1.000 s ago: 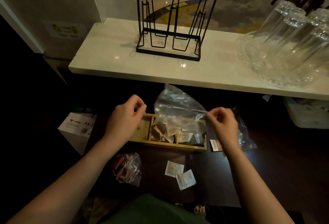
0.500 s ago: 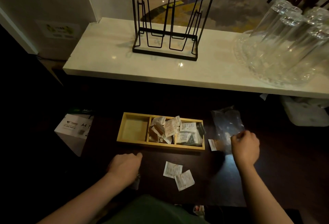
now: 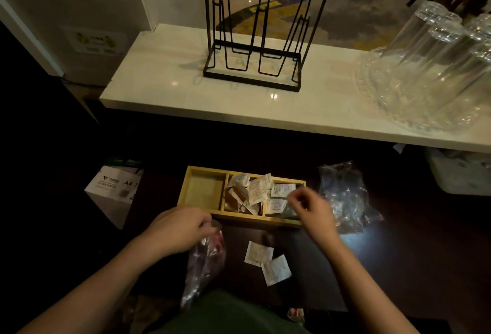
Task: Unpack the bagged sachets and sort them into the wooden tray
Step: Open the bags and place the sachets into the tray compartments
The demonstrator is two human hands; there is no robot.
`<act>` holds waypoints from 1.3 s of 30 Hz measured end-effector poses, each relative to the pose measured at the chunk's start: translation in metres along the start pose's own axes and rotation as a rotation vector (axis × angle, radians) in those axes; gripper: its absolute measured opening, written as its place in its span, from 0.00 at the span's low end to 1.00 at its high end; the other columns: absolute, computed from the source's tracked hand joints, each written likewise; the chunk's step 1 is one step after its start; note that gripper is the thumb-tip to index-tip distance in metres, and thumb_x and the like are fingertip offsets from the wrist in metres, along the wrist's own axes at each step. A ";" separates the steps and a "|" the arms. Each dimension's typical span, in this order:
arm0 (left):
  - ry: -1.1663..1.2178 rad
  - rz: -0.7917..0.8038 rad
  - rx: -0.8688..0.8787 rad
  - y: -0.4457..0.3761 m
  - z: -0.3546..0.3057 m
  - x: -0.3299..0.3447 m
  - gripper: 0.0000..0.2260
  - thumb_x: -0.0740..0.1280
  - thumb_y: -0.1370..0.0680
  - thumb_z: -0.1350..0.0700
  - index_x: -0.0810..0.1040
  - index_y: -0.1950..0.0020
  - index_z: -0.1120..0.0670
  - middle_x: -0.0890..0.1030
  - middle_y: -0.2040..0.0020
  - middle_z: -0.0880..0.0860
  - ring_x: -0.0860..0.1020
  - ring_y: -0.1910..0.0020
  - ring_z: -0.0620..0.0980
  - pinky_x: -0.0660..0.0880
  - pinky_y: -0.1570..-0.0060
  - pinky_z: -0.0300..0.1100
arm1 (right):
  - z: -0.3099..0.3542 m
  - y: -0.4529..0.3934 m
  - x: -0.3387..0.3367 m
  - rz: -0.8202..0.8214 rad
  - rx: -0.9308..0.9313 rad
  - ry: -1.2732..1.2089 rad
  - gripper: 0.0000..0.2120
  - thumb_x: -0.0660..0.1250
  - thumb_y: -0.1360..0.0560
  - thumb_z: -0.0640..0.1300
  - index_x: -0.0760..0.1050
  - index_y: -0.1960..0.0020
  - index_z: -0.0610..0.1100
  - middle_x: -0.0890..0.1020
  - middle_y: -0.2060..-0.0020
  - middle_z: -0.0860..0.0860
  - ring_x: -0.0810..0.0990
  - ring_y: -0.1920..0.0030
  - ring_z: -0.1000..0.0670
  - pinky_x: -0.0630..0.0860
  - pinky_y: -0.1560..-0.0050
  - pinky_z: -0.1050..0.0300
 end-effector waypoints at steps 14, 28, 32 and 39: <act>0.649 -0.602 0.056 0.027 -0.026 -0.077 0.08 0.67 0.24 0.50 0.72 0.53 0.53 0.77 0.65 0.50 0.78 0.67 0.44 0.74 0.68 0.37 | 0.119 0.021 0.042 -0.013 -0.285 -0.138 0.14 0.73 0.29 0.45 0.68 0.65 0.52 0.71 0.74 0.56 0.72 0.69 0.56 0.64 0.70 0.68; 1.350 0.062 -0.043 0.013 -0.022 0.001 0.10 0.63 0.22 0.60 0.75 0.46 0.66 0.81 0.58 0.61 0.81 0.61 0.54 0.79 0.66 0.42 | 0.116 0.020 0.049 -0.048 -0.255 -0.172 0.10 0.68 0.25 0.45 0.79 0.64 0.46 0.72 0.75 0.57 0.73 0.70 0.58 0.64 0.69 0.70; 1.345 0.017 0.026 0.014 -0.021 -0.008 0.06 0.63 0.22 0.62 0.76 0.51 0.64 0.81 0.64 0.55 0.80 0.65 0.49 0.77 0.69 0.38 | 0.114 0.015 0.050 -0.004 -0.223 -0.161 0.05 0.67 0.24 0.44 0.81 0.58 0.49 0.76 0.68 0.59 0.75 0.66 0.63 0.66 0.65 0.73; 1.366 -0.206 0.011 0.018 -0.012 -0.015 0.06 0.65 0.24 0.61 0.77 0.53 0.64 0.80 0.60 0.59 0.79 0.61 0.52 0.77 0.66 0.38 | 0.148 0.040 0.058 0.167 -0.379 -0.144 0.15 0.71 0.28 0.47 0.75 0.42 0.49 0.75 0.48 0.56 0.75 0.50 0.60 0.76 0.51 0.67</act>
Point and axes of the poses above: each hand's wrist, its own y-axis away from the middle knuckle, its own x-axis out of the palm, z = x × y, the point moved 9 cm from there along -y, towards the middle knuckle
